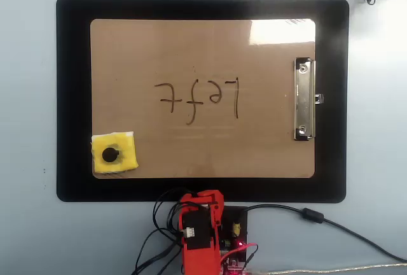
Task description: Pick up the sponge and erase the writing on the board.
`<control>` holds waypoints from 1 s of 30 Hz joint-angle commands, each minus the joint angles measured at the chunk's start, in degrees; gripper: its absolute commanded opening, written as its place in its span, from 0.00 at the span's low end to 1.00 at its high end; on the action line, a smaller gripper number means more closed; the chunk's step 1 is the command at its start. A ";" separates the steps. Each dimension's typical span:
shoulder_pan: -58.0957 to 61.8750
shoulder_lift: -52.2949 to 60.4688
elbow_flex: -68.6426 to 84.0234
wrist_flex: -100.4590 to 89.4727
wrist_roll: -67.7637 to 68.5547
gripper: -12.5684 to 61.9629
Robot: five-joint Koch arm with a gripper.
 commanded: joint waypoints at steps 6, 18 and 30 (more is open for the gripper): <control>-0.35 2.64 0.79 4.66 -0.79 0.64; -12.83 1.05 -28.83 -1.85 -1.14 0.62; -49.75 -2.11 0.44 -84.73 -9.40 0.61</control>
